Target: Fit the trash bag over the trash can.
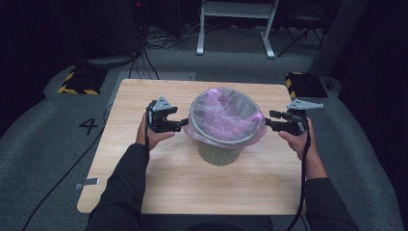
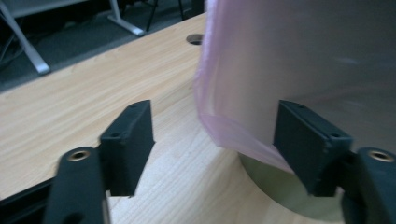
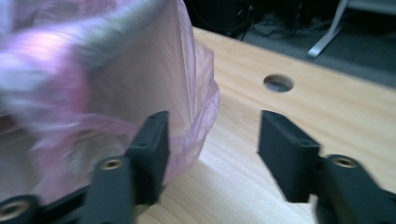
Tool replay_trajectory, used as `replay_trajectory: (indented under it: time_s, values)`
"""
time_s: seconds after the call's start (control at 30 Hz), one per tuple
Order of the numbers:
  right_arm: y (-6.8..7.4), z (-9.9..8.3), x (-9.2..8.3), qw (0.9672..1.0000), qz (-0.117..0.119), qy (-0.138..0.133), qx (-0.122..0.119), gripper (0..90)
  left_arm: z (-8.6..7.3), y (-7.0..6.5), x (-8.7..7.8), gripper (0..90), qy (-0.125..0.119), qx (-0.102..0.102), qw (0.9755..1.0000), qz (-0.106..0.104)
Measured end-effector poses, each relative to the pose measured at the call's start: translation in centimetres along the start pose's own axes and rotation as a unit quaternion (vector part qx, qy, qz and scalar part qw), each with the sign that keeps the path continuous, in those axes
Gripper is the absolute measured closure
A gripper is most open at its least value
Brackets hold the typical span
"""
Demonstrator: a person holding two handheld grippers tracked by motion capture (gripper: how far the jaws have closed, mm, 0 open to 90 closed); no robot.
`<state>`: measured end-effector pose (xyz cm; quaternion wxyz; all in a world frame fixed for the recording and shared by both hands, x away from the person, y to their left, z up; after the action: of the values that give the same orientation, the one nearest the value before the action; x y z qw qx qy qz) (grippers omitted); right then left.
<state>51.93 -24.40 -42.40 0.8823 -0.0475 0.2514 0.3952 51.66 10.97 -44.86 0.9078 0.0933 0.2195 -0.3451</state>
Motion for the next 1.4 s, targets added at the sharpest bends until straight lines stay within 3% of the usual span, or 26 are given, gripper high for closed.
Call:
replay_trajectory:
  time_s: [0.07,0.3,0.37,0.47,0.57,0.63,0.7,0.77,0.83,0.9,0.97,1.03,1.13,1.3,1.4]
  values:
    - [0.3,0.3,-1.0,0.9998,-0.004,-0.006,-0.018,36.2,0.0,-0.8,-1.0,25.3,-0.003,0.023,0.9997,-0.003]
    - [2.8,0.0,-3.4,0.9956,0.008,-0.009,-0.093,26.7,-0.1,-4.3,-2.7,19.4,-0.016,0.065,0.9973,-0.030]
    - [3.9,-0.4,-3.7,0.9930,0.021,-0.008,-0.116,25.5,0.0,-5.4,-2.9,19.3,-0.020,0.080,0.9960,-0.036]
    - [5.8,-1.1,-3.7,0.9881,0.037,-0.003,-0.149,22.6,0.3,-6.2,-2.8,20.8,-0.023,0.098,0.9946,-0.024]
    - [7.6,-1.6,-3.2,0.9825,0.054,0.002,-0.178,22.7,0.7,-6.3,-2.8,30.0,-0.029,0.101,0.9943,-0.016]
    - [8.6,-1.9,-2.9,0.9798,0.066,0.002,-0.188,24.0,0.7,-6.2,-2.8,45.3,-0.030,0.103,0.9941,-0.018]
    - [9.2,-2.2,-2.4,0.9772,0.061,0.002,-0.203,31.5,0.5,-6.3,-2.8,55.8,-0.023,0.116,0.9927,-0.026]
    - [9.2,-2.4,-1.9,0.9764,0.048,0.012,-0.210,45.6,0.3,-6.3,-2.6,66.1,-0.018,0.123,0.9919,-0.024]
    - [9.3,-2.7,-1.5,0.9755,0.052,0.016,-0.213,65.4,0.2,-6.4,-2.7,79.6,-0.023,0.127,0.9913,-0.025]
    - [9.4,-3.1,-1.2,0.9745,0.060,0.019,-0.215,78.2,0.1,-6.5,-2.8,89.6,-0.026,0.132,0.9904,-0.032]
    - [9.5,-3.4,-1.1,0.9739,0.065,0.017,-0.217,88.4,-0.2,-6.5,-2.8,90.0,-0.024,0.135,0.9900,-0.030]
    - [9.6,-4.0,-0.8,0.9736,0.081,0.019,-0.212,90.0,-1.0,-6.5,-2.5,90.0,-0.005,0.148,0.9886,-0.028]
    - [9.3,-5.2,-0.3,0.9747,0.105,0.031,-0.195,90.0,-2.7,-6.5,-1.8,90.0,0.018,0.149,0.9882,-0.031]
    - [8.8,-6.5,0.5,0.9764,0.116,0.050,-0.175,90.0,-4.8,-7.0,-0.8,90.0,0.052,0.161,0.9847,-0.043]
    - [8.9,-7.4,0.9,0.9753,0.123,0.064,-0.172,90.0,-5.8,-7.2,-0.3,90.0,0.068,0.165,0.9829,-0.046]
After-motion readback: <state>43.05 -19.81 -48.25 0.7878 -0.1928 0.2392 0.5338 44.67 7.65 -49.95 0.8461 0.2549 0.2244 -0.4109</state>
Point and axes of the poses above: each handheld gripper's, and its own axes: x roughly forward along the jaws, z roughly out of its top, y roughly to its left, the point moved 8 cm from there along x, roughly forward along the jaws, and after that the axes turned 6 degrees about z, right-handed, at the moved point
